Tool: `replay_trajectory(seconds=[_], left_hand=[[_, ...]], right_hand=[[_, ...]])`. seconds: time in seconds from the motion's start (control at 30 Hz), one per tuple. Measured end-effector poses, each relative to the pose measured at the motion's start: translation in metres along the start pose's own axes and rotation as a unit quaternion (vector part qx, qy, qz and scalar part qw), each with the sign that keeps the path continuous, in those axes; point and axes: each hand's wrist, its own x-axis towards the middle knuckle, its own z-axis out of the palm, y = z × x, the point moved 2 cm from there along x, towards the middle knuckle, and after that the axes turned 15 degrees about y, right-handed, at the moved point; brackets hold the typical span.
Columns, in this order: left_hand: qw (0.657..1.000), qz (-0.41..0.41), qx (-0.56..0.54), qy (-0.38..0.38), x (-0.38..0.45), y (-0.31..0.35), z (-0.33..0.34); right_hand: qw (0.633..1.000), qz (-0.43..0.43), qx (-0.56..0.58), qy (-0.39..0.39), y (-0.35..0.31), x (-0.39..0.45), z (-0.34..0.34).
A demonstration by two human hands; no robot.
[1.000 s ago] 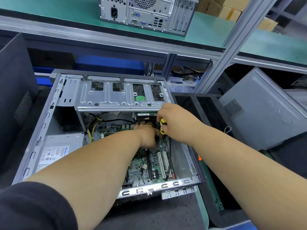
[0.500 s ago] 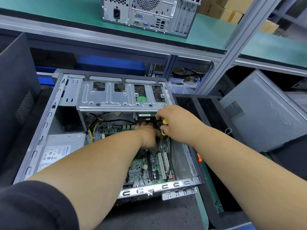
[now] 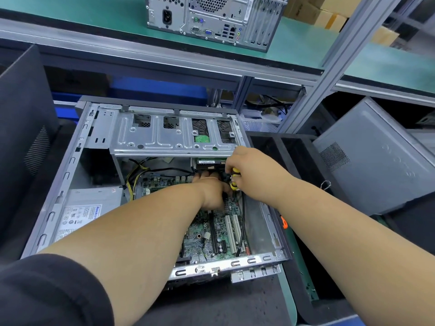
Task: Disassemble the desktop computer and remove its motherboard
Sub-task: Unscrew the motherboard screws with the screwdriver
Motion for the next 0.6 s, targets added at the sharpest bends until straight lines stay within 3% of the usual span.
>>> replay_trajectory(seconds=[0.27,0.6], left_hand=[[1.000,-0.003,0.007,-0.005,-0.0011,0.0007,-0.0013],[1.000,-0.004,0.004,-0.016,-0.0012,0.0014,-0.0018]], right_hand=[[0.998,-0.034,-0.050,-0.013,-0.0005,0.0030,-0.0058],[1.000,0.004,-0.007,-0.009,0.0012,0.0002,-0.0004]])
